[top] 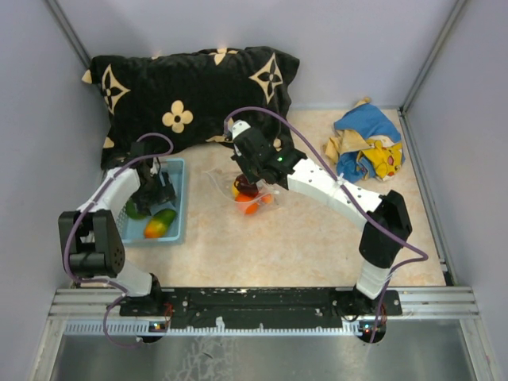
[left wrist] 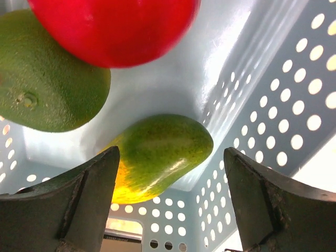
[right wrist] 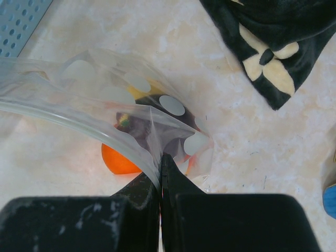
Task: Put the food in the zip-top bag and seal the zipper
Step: Pick up the fake fruit from the bin.
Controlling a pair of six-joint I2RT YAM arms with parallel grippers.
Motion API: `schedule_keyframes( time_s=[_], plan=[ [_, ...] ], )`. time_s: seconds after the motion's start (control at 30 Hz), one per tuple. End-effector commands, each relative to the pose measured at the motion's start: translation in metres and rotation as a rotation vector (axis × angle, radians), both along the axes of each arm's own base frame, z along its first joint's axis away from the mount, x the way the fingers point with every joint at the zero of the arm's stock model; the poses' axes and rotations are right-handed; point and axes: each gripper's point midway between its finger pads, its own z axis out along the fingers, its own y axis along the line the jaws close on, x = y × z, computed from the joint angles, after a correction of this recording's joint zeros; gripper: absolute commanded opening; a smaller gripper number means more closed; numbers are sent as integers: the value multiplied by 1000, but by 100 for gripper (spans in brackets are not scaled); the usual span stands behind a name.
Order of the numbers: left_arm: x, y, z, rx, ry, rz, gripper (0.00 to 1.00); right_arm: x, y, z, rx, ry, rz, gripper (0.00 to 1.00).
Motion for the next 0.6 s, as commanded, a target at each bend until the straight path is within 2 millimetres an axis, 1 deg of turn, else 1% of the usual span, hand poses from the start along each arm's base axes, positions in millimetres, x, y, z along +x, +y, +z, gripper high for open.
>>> schedule_keyframes(
  time_s=[0.0,0.17,0.23,0.57],
  plan=[
    [-17,1,10,-1,17,-5,87,4,0,19,42,-47,5,0],
    [-32,4,-3,14,70,-13,88,3,1,20,48,-45,11,0],
    [-37,0,-11,-4,106,-25,89,3,1,20,47,-45,11,0],
    [-41,-16,-30,-53,179,-70,89,2,1,21,50,-49,11,0]
  ],
)
